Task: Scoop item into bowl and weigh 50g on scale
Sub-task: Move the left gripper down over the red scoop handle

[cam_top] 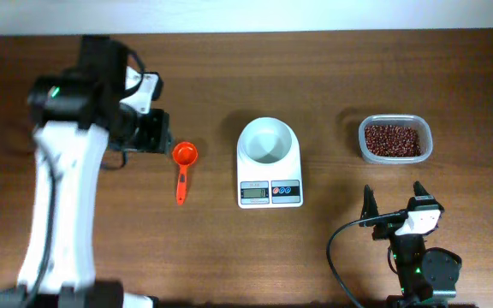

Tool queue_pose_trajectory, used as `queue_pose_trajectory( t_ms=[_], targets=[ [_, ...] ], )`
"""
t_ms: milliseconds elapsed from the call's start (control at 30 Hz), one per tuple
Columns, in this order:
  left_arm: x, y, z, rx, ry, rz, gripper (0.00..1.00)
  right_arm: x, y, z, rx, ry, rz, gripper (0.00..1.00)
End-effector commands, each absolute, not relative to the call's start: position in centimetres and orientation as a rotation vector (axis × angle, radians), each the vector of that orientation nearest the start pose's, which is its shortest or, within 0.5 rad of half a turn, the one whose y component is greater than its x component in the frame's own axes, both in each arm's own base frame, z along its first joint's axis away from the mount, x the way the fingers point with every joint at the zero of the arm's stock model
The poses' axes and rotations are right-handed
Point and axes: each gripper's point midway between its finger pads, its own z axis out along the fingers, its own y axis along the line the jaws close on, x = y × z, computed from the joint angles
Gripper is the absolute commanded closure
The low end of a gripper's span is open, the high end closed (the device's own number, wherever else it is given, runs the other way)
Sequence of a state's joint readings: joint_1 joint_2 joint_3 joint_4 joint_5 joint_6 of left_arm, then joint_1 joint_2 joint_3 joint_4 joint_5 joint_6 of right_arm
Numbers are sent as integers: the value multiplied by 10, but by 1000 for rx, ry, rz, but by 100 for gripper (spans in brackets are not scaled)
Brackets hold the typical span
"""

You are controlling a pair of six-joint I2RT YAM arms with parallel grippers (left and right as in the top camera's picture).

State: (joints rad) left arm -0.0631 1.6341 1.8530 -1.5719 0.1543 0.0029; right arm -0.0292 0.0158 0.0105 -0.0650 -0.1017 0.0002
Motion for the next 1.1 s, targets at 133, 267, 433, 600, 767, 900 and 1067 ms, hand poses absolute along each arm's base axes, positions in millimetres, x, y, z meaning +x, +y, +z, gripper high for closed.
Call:
queue_pose_trajectory(
  t_ms=[133, 267, 433, 600, 767, 900, 1067],
  targets=[
    [310, -47, 139, 5, 3253, -265, 80, 246, 11, 157, -54, 1644, 63, 1],
    [300, -46, 92, -17, 3288, -262, 48, 246, 11, 157, -54, 1644, 63, 1],
    [294, -54, 44, 11, 3260, -261, 43, 246, 11, 157, -54, 1644, 62, 1],
    [296, -44, 31, -107, 3240, -81, 26, 246, 11, 157, -54, 1644, 63, 1],
    [298, -44, 31, -132, 3234, -74, 20, 246, 11, 157, -54, 1644, 63, 1],
    [298, -44, 31, -132, 3234, -74, 18, 246, 11, 157, -54, 1644, 63, 1],
    [300, -44, 30, -131, 3223, -77, 14, 246, 11, 157, -54, 1644, 63, 1]
  ],
)
